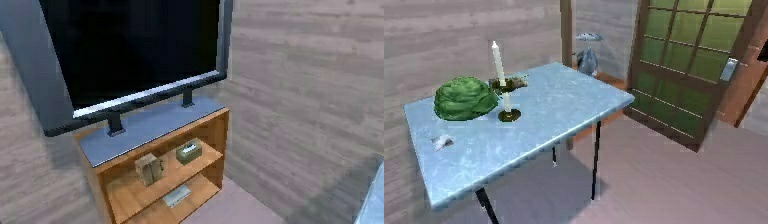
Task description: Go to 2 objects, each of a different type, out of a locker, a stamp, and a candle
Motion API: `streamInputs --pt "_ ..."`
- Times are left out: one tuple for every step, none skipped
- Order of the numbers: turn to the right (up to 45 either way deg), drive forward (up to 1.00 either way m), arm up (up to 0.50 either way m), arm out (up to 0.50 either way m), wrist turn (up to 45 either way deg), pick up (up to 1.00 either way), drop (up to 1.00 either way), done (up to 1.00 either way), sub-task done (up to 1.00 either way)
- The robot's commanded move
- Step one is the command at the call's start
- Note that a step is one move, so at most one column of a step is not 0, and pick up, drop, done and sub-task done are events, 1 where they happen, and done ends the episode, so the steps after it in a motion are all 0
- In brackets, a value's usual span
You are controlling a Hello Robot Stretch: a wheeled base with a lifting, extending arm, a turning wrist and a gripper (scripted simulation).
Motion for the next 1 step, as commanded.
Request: streamInputs --pt "39.0 0.0 0.0 0.0 0.0 0.0 0.0 0.0 0.0"
